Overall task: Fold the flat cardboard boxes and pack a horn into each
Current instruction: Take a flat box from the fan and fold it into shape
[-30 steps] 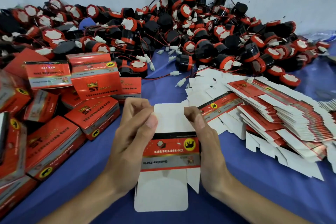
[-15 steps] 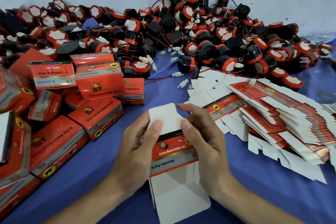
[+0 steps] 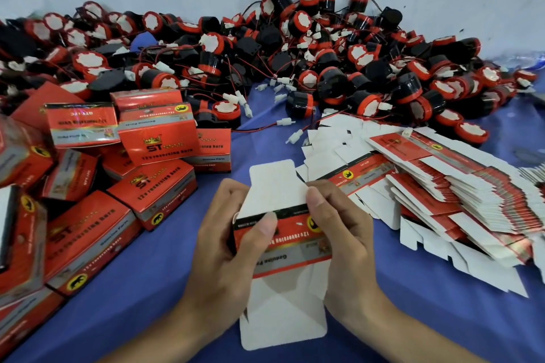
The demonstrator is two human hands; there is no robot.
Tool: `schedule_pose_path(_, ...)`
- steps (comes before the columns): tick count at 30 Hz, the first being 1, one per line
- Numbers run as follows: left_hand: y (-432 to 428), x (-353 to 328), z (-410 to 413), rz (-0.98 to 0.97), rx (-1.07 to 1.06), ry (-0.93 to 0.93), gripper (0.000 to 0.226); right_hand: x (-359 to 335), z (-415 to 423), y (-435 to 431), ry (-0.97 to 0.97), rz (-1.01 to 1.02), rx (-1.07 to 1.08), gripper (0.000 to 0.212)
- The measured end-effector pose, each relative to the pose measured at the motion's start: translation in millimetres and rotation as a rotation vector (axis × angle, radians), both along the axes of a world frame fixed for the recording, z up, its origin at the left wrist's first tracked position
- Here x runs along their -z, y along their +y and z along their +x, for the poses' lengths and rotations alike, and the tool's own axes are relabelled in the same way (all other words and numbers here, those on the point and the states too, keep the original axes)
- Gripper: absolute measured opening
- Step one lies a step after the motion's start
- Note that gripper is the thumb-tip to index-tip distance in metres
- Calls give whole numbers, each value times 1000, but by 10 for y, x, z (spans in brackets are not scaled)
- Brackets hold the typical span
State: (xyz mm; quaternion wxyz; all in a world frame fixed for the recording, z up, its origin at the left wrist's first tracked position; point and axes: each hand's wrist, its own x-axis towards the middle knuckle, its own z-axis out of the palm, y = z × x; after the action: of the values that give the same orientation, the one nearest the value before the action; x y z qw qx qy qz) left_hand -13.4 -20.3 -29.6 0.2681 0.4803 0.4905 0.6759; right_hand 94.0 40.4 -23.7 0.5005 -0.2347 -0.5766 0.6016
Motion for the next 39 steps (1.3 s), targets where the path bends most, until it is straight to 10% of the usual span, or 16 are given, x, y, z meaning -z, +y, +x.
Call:
schedule_pose_path(11, 29, -34, -117, 41, 12, -63, 26, -43, 67, 80, 55, -119, -281, 16)
schedule_pose_path(17, 29, 2, -99, -8, 63, -200, 48, -55, 40, 75, -22, 31, -134, 29)
schedule_pose_path(26, 25, -21, -84, 88, -58, -9, 16, 78, 7, 47, -81, 135, -44, 26)
schedule_pose_path(39, 42, -18, -83, 26, 21, -87, 57, 71, -31, -8, -86, 170, 55, 48)
